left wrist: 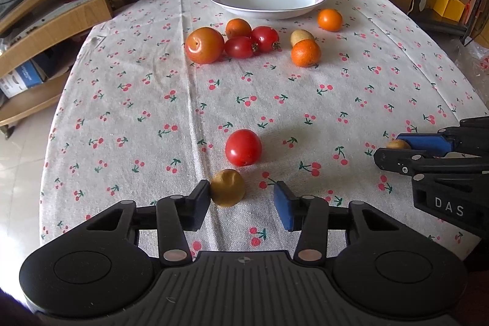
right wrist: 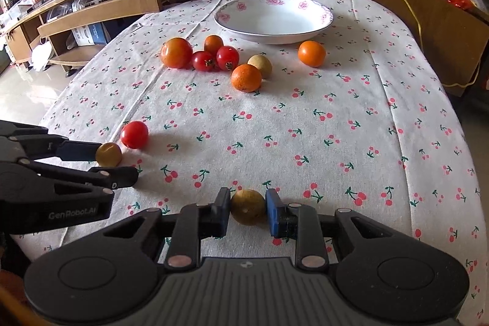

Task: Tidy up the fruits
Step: 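Close right tool on the brown kiwi while left tool closes on the small brown fruit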

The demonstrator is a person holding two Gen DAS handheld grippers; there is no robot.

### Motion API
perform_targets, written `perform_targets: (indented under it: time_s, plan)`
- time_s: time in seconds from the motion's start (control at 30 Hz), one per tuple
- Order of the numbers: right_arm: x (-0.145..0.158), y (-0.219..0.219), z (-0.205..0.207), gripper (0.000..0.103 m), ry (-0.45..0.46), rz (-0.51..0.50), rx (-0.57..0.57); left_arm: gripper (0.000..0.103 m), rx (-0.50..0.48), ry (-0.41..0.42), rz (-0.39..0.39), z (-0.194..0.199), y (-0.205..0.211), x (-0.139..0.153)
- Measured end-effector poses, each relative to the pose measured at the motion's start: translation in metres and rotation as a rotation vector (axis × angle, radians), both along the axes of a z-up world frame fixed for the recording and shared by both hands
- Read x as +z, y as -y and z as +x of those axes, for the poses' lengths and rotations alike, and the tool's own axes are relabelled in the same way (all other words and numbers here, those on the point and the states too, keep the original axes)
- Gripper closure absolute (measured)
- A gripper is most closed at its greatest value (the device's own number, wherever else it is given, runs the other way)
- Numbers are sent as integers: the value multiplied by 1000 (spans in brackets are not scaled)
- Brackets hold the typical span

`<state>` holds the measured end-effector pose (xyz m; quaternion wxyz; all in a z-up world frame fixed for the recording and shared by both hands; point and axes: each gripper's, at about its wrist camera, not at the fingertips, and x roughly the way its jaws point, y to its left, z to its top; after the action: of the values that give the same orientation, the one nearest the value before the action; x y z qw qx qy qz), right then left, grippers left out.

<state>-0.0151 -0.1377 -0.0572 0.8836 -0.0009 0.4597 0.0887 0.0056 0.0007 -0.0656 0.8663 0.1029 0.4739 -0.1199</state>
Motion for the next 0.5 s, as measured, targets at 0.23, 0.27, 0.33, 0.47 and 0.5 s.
perform_targets:
  time_s: [0.23,0.27,0.33,0.47,0.5]
  plan:
    - [1,-4,-1,77,1,-5,13,46,12,-18,-18,2,-3,-1]
    - [1,-3,-2,77,1,-3,12,46,13,-18,-17,1,-3,-1]
    - [2,-2,-2,77,1,2,8,47,14,-17,-15,1,-3,0]
    - [6,0,-4,77,11,8,2,52,14,-12,-12,-1,-2,2]
    - [7,0,-4,77,15,10,2,56,16,-10,-11,-1,-2,2]
